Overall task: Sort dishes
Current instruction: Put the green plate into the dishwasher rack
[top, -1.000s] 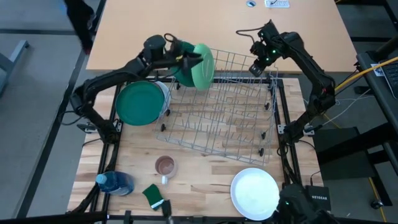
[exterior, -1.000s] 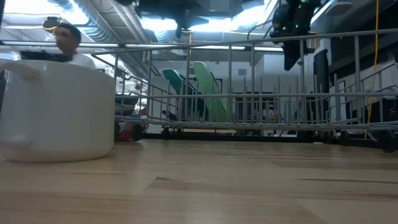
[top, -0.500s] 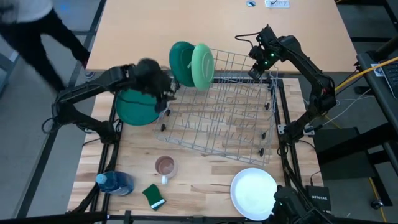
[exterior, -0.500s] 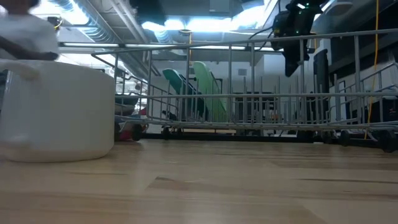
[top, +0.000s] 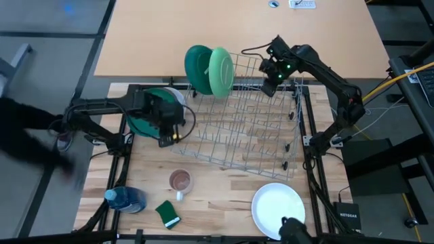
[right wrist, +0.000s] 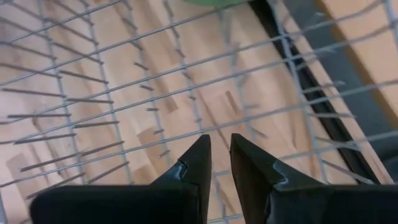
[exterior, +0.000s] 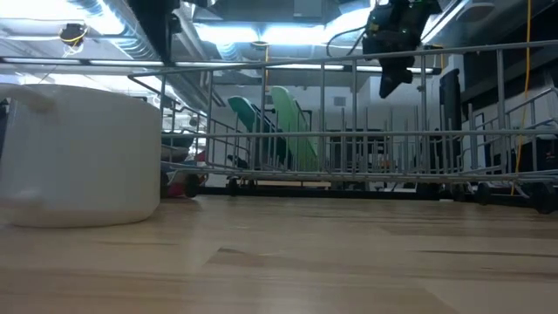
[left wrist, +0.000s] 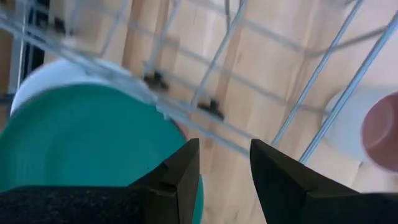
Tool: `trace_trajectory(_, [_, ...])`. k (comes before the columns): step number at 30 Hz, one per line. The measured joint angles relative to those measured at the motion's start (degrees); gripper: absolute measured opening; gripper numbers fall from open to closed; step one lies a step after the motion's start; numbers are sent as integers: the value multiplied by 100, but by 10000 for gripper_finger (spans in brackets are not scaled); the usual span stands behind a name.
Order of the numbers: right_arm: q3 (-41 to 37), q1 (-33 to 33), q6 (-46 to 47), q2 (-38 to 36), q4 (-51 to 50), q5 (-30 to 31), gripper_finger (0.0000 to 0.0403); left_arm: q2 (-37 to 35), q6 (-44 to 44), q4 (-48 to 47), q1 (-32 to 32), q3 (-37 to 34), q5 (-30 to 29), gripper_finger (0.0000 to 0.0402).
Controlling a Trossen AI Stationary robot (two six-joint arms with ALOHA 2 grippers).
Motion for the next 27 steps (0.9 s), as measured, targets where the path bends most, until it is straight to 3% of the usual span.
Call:
trace_trajectory(10, [-2,600,3,0,-5,571,65,353,-1089,-1014,-295,-7,-81,131])
trace_trajectory(17, [-2,626,2,0,-130,602,65,155,-906,-977,-111,-90,-248,131])
trace_trajectory(22, [-2,625,-10,0,-364,607,65,-405,-947,-987,274,-923,-252,131])
trace_trajectory(27, [-2,627,-15,0,-413,609,65,-1203,-1045,-434,549,-1974,146,131])
